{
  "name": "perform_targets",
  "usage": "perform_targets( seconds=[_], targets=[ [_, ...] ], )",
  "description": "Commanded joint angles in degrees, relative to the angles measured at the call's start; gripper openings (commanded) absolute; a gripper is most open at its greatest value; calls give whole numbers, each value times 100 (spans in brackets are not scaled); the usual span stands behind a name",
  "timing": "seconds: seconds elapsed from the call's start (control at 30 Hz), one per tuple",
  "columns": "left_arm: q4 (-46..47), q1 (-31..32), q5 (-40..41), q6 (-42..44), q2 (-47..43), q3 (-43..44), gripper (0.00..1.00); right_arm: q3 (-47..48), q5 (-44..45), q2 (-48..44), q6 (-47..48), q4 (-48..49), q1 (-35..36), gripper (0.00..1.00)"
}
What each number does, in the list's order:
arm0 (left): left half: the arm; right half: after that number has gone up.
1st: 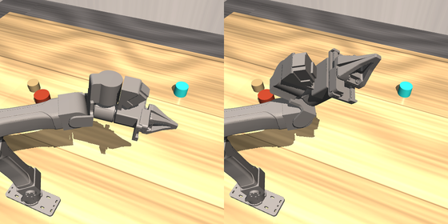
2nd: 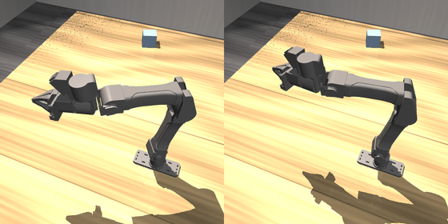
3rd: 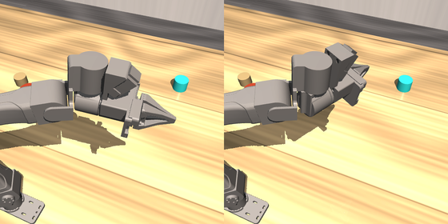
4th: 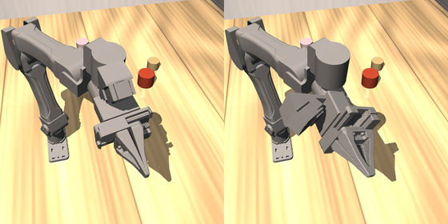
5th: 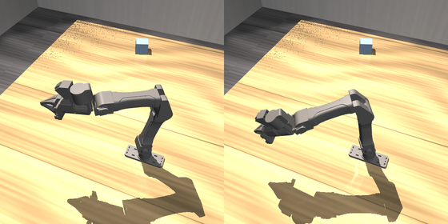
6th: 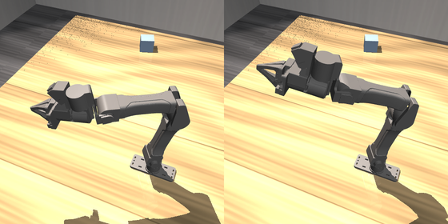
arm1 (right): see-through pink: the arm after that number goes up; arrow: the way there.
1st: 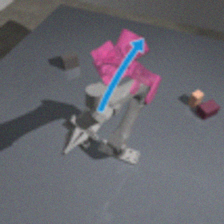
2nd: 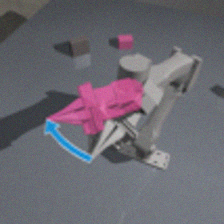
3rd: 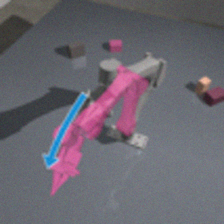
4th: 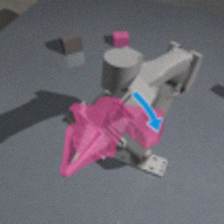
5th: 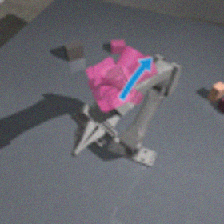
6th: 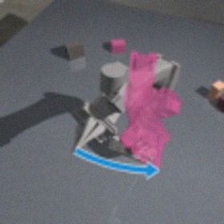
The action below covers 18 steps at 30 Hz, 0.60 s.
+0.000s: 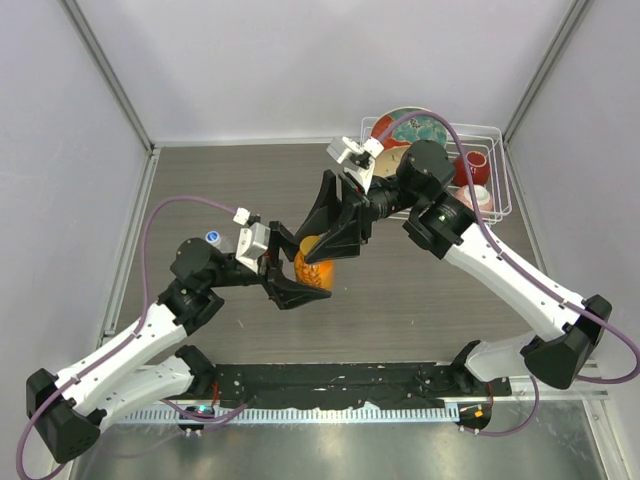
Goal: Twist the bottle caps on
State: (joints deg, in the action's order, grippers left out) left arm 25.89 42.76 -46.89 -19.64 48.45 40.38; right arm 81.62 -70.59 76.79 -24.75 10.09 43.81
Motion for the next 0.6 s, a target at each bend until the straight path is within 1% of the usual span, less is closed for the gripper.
perform_targets(
  seconds=[0.0,0.23,0.37,0.47,0.5,0.53,0.57],
  targets=[
    [338,-31,347,-154,-151,110,0,11,-43,-15,-30,55,75,51],
    [329,-110,488,-198,-221,93,0,37,89,-77,523,-454,101,49],
    [320,-154,637,-207,-257,75,0,108,299,-77,962,-1139,101,46],
    [329,-163,874,-216,-274,67,0,292,791,-33,1525,-1877,136,38],
    [329,-172,945,-181,-274,58,0,423,1166,-16,1674,-2105,154,31],
    [338,-189,1015,-155,-283,58,0,477,1327,11,1910,-2473,206,28],
    [338,-198,1146,-128,-292,58,0,521,1528,46,2008,-2624,233,25]
  ],
)
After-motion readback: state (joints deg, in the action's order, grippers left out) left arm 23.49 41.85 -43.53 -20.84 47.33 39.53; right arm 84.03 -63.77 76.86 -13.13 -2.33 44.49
